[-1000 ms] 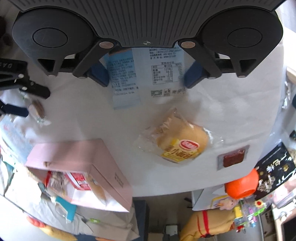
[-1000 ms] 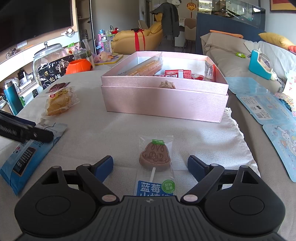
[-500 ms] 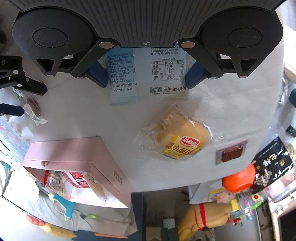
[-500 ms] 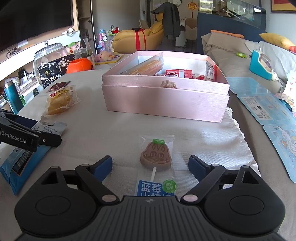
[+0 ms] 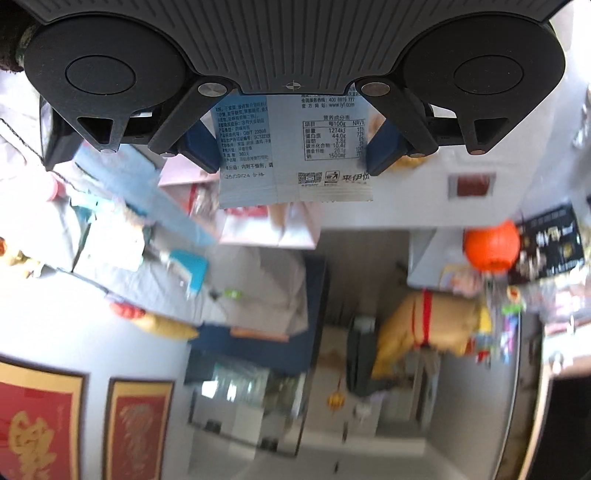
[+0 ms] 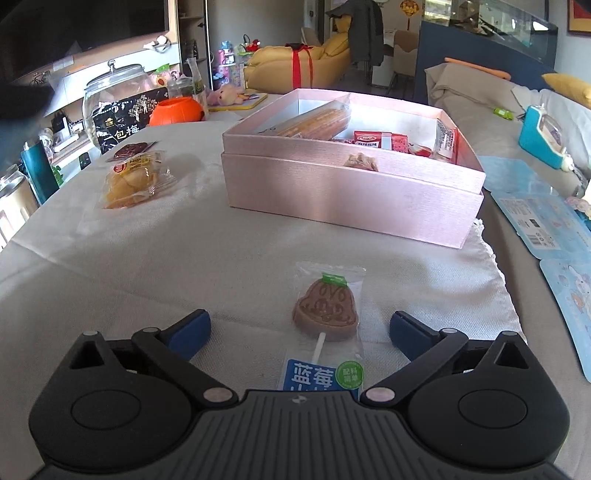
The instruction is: Organize snacks
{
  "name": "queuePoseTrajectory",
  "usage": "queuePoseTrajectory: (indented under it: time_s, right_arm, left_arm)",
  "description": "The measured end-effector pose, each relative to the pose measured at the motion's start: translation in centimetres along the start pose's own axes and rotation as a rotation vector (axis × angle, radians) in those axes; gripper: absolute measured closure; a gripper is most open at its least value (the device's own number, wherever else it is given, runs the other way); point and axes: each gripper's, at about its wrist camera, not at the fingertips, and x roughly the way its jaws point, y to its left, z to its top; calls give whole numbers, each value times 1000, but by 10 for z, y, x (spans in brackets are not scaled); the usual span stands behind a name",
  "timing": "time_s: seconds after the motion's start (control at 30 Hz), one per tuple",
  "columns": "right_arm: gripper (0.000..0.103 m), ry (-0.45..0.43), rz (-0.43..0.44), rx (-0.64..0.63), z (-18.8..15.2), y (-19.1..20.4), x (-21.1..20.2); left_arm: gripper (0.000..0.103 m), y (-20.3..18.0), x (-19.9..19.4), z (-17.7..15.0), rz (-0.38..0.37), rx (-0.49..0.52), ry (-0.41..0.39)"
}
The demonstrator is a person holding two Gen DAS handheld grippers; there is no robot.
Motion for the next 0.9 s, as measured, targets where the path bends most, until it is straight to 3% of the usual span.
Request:
queuePoseTrajectory:
  time_s: [0.2,0.3,0.33,0.37,0.4,0.43,0.6,0.77,0.9]
  right_arm:
    - [1,29,41,-1,6,-8,-2]
    - [15,39,24,1,14,-12,0]
    - [27,44,20,0,18,-13,0]
    - [50,49,12,-7,21,-14,-1]
    - [62,59,4,-12,25,-15,-3]
    - [65,66,5,-10,27,-17,-6]
    - [66,-4,-13,-43,32,-17,-35]
    - [66,-1,-18,-42,24,-17,-35]
    - [65,34,-51,-22,13,-19,-17]
  left_arm:
    - [13,-17,15,0,-32,38,80]
    - [15,-18,42,-1,-49,26,207]
    - [30,-16,49,-3,-61,13,236]
    - [58,-15,56,-5,-67,1,266]
    - [73,-14,61,-7,-72,-8,293]
    - [84,-14,63,-9,-75,-11,310]
    - [83,-15,63,-12,-79,12,301]
    - [81,-23,67,-23,3,138,321]
    - [77,-37,81,-33,-25,205,404]
